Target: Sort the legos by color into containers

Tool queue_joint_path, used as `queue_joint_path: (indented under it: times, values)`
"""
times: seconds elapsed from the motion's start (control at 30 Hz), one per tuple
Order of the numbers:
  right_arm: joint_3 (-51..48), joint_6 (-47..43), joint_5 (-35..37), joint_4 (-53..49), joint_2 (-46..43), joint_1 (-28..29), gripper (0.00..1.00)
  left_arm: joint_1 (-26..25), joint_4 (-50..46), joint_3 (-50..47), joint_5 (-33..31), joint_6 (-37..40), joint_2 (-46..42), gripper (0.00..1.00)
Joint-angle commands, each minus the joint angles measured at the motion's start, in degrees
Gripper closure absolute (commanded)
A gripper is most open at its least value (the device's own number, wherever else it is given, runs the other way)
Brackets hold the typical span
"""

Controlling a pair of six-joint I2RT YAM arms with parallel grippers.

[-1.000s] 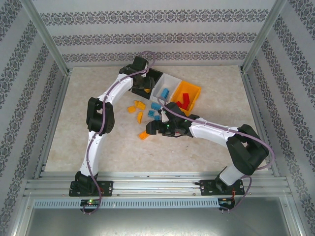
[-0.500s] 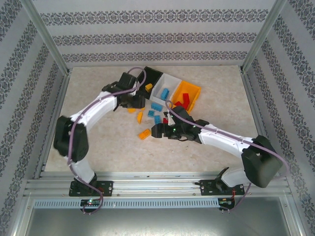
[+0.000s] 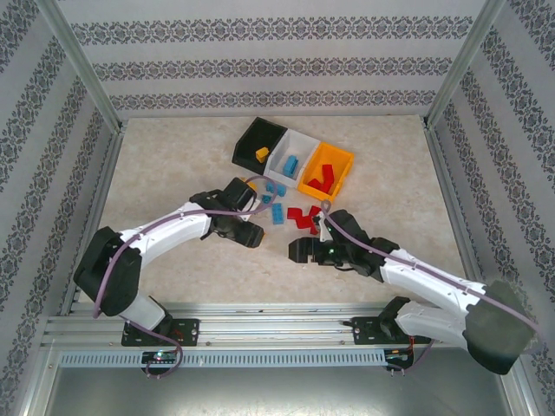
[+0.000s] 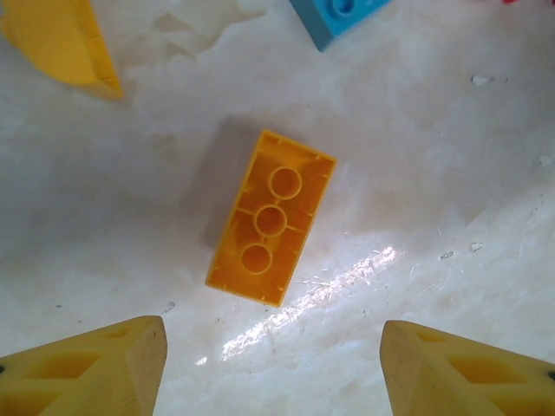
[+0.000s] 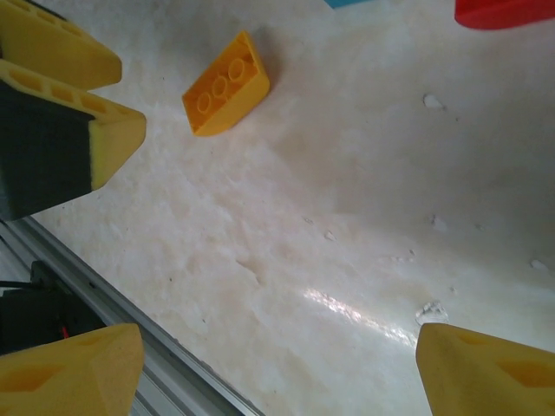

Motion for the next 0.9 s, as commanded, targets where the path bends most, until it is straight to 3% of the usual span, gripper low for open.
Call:
queue_joint_path:
  times: [0.0,0.47,0.87]
  values:
    - [-2.2,1.8,0.6,0.1,-3.6,-0.7,0.18,-1.1,1.3,2.0,-1.4,3.5,3.0,0.33]
    - [-3.5,2.9,2.7,-1.6,-7.1,-0.7,0.18,-2.2,1.0,8.0,-3.6,7.2,15.0,0.33]
    - [-0.7,2.3,2.1,0.9,-2.4,-0.6,0.18,-2.1,0.0,7.1,-4.6,6.5,14.2,0.70]
